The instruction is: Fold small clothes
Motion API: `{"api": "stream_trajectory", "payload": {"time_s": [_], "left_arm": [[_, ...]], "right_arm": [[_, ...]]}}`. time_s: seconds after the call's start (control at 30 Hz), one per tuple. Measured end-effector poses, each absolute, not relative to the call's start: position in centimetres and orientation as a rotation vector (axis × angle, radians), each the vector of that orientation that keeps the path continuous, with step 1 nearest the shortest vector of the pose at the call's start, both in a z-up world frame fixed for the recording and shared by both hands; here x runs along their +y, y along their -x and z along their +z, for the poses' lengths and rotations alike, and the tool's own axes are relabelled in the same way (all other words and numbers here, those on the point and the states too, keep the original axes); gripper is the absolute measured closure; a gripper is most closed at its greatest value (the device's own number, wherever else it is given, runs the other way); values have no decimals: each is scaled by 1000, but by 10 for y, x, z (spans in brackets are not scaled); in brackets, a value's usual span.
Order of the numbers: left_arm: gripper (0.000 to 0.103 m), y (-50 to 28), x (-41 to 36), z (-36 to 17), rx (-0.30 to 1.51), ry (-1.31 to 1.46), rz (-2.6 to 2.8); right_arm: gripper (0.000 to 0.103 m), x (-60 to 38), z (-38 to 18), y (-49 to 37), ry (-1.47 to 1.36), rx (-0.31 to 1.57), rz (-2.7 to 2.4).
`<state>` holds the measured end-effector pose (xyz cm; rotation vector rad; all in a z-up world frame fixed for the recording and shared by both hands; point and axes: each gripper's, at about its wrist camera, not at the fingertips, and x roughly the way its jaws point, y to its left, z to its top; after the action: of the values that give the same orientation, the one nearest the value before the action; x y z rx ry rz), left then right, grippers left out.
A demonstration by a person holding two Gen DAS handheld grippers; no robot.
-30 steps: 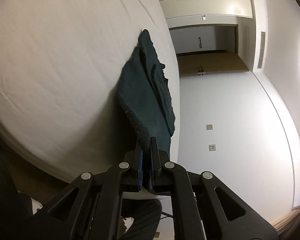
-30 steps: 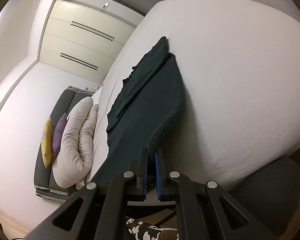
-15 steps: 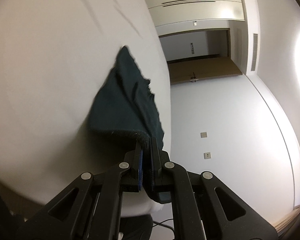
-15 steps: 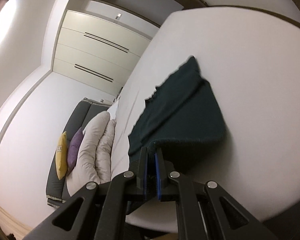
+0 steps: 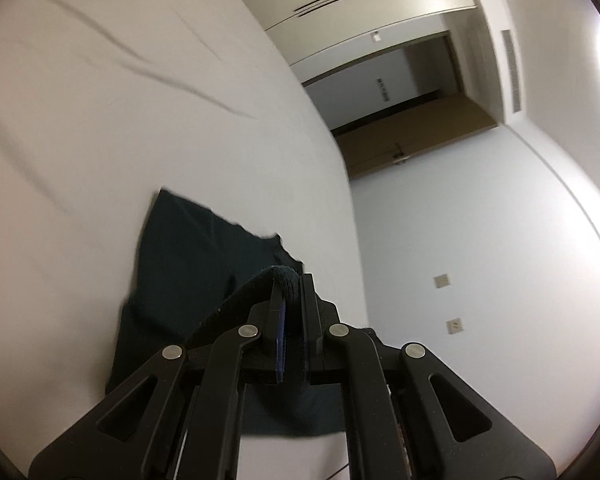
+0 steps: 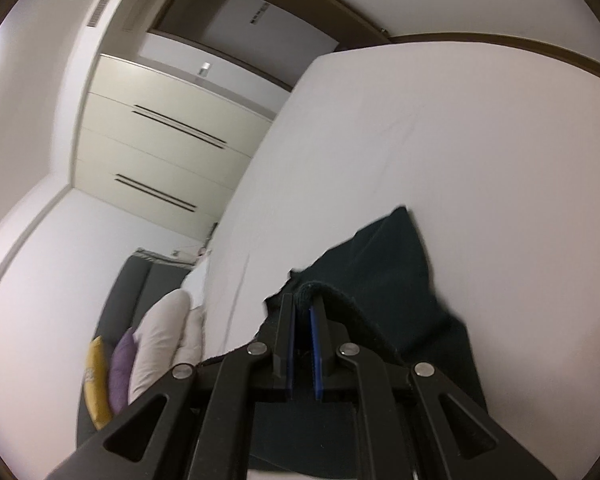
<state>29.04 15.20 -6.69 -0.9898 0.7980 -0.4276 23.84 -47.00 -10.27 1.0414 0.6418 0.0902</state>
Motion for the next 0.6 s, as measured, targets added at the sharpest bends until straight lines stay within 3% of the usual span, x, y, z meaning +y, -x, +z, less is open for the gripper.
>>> {"api": "stream_trajectory", "payload": {"time_s": [0.27, 0.6], "left_arm": [[99, -381, 138, -121, 895, 963, -329], [97, -446, 116, -190, 996, 945, -240]], "right_arm": [[95, -477, -144, -332, -983, 734, 0], [95, -485, -185, -375, -970, 788, -112]]}}
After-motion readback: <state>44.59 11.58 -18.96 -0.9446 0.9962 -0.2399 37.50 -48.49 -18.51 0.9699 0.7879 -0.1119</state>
